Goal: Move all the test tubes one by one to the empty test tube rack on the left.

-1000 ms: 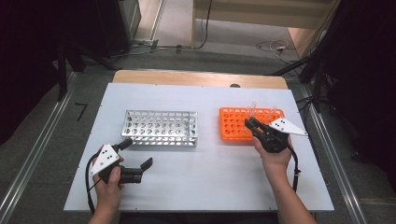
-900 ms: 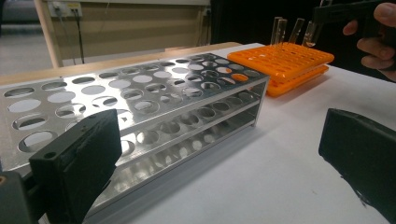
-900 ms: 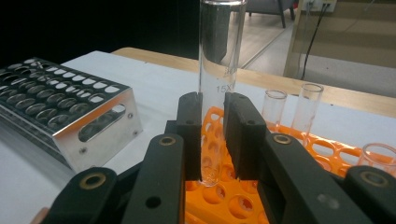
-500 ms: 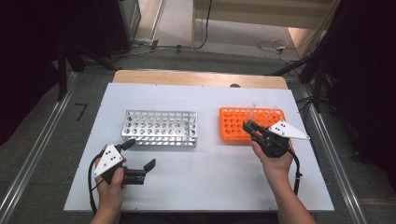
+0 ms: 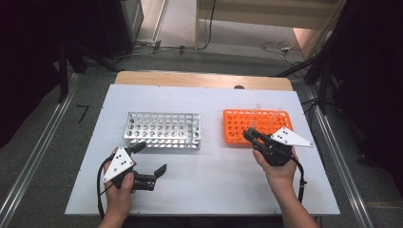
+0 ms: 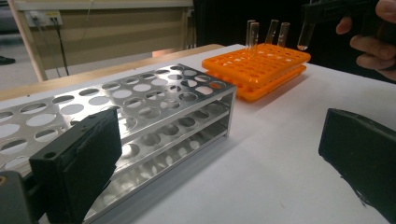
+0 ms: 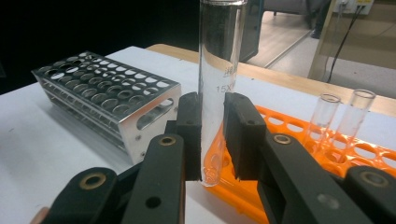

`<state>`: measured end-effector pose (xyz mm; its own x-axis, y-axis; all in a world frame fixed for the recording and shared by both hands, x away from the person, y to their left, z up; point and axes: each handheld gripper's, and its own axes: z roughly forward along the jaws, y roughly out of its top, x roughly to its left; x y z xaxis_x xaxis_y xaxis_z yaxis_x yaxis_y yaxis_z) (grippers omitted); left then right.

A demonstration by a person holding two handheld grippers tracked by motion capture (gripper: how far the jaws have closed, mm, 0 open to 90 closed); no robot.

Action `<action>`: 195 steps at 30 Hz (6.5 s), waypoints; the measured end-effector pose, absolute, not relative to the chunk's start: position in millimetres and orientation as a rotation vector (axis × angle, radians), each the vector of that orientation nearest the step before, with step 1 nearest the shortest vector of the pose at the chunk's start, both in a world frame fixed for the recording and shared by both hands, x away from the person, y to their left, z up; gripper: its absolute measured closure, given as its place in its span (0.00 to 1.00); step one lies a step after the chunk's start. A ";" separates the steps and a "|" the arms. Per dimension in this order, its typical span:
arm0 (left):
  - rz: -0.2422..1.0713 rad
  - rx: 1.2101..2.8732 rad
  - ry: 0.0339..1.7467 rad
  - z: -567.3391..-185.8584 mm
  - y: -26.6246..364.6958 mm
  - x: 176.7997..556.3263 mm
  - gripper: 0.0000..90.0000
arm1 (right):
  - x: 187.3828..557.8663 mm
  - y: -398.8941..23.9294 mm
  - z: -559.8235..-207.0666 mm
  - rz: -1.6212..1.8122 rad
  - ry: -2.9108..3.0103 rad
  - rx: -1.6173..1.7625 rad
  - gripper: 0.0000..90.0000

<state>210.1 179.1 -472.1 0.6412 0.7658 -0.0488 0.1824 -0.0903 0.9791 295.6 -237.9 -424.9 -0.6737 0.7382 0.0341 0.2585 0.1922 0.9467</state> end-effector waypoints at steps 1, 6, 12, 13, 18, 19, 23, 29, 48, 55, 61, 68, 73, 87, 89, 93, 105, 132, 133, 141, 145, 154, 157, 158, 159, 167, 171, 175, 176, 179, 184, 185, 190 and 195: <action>0.579 1.622 0.795 -470.6 177.3 210.4 0.00 | 294.6 -236.8 -425.0 1.491 2.047 0.928 0.83; 0.560 1.622 0.781 -466.2 173.0 211.8 0.00 | 288.5 -232.1 -425.1 1.492 2.071 0.910 0.83; 0.530 1.622 0.758 -460.0 166.7 212.5 0.00 | 281.3 -226.7 -426.1 1.494 2.101 0.882 0.83; 0.532 1.619 0.755 -458.5 165.3 212.4 0.00 | 280.2 -226.1 -426.1 1.499 2.105 0.880 0.83; 0.517 1.608 0.737 -452.0 159.2 213.9 0.00 | 274.8 -224.4 -426.2 1.500 2.125 0.869 0.83; 0.516 1.607 0.739 -451.0 157.8 214.5 0.00 | 272.0 -223.6 -426.3 1.495 2.133 0.860 0.83; 0.479 1.618 0.714 -447.7 150.5 217.5 0.00 | 266.9 -222.5 -426.8 1.493 2.149 0.850 0.83; 0.472 1.642 0.675 -443.2 136.7 220.6 0.00 | 262.8 -216.6 -426.8 1.512 2.160 0.829 0.83; 0.441 1.650 0.676 -429.5 108.6 222.1 0.06 | 252.7 -191.5 -432.4 1.507 2.226 0.753 0.83; 0.455 1.640 0.752 -424.7 100.2 219.9 0.25 | 247.0 -180.7 -435.2 1.504 2.256 0.725 0.83; 0.411 1.627 0.709 -423.5 98.4 218.8 0.42 | 243.2 -170.0 -438.7 1.500 2.287 0.695 0.83; 0.397 1.633 0.660 -420.7 93.6 216.0 0.57 | 238.8 -156.5 -442.6 1.497 2.320 0.657 0.83; 0.370 1.648 0.647 -421.6 89.2 215.9 0.59 | 235.7 -149.9 -443.6 1.495 2.333 0.639 0.83; 0.356 1.669 0.621 -423.9 79.3 214.2 0.71 | 230.1 -139.9 -443.4 1.500 2.351 0.607 0.83; 0.356 1.672 0.619 -424.3 78.6 214.4 0.73 | 229.8 -139.3 -443.2 1.499 2.350 0.600 0.83; 0.361 1.678 0.625 -424.7 77.3 214.2 0.75 | 229.7 -138.8 -442.9 1.500 2.349 0.599 0.83; 0.369 1.685 0.627 -425.1 76.2 213.8 0.82 | 228.8 -137.6 -442.3 1.507 2.350 0.588 0.83; 0.401 1.669 0.623 -424.0 76.7 212.2 0.84 | 229.6 -137.7 -441.5 1.532 2.345 0.591 0.82; 0.401 1.667 0.623 -424.0 76.8 212.2 0.84 | 229.9 -137.7 -441.6 1.536 2.349 0.592 0.80; 0.405 1.646 0.644 -422.8 82.5 214.2 0.84 | 231.1 -137.7 -441.4 1.566 2.347 0.605 0.43; 0.410 1.642 0.650 -422.1 84.2 214.6 0.84 | 231.4 -139.3 -440.2 1.587 2.360 0.596 0.22; 0.424 1.616 0.667 -417.8 92.9 217.4 0.84 | 236.9 -164.3 -438.6 1.647 2.375 0.597 0.00; 0.432 1.617 0.672 -416.5 95.5 218.9 0.84 | 240.4 -177.1 -437.4 1.624 2.348 0.621 0.00; 0.433 1.617 0.672 -416.2 96.4 219.8 0.84 | 241.5 -181.2 -437.1 1.616 2.339 0.624 0.00; 0.435 1.617 0.676 -415.9 97.3 220.8 0.84 | 242.7 -185.4 -436.8 1.604 2.329 0.632 0.00; 0.436 1.600 0.691 -412.1 102.1 233.6 0.84 | 253.4 -216.3 -431.4 1.608 2.259 0.738 0.00; 0.436 1.585 0.698 -409.9 103.9 240.3 0.84 | 253.9 -228.7 -432.5 1.576 2.252 0.759 0.00; 0.447 1.583 0.700 -408.5 104.3 247.0 0.84 | 253.8 -242.6 -437.2 1.565 2.243 0.787 0.00; 0.450 1.579 0.702 -408.2 104.4 248.8 0.84 | 253.9 -246.1 -437.6 1.560 2.239 0.790 0.00; 0.457 1.579 0.706 -407.3 105.5 254.1 0.84 | 254.1 -256.0 -438.2 1.548 2.222 0.810 0.00; 0.471 1.583 0.718 -407.1 108.1 264.2 0.84 | 253.6 -270.9 -439.8 1.527 2.204 0.835 0.00; 0.474 1.584 0.721 -406.8 108.7 266.1 0.84 | 253.4 -273.7 -440.3 1.523 2.200 0.836 0.00; 0.485 1.576 0.735 -405.7 111.8 276.8 0.84 | 251.1 -285.5 -443.3 1.508 2.192 0.858 0.00; 0.492 1.572 0.745 -404.2 112.4 287.1 0.84 | 248.0 -295.1 -447.7 1.491 2.195 0.883 0.00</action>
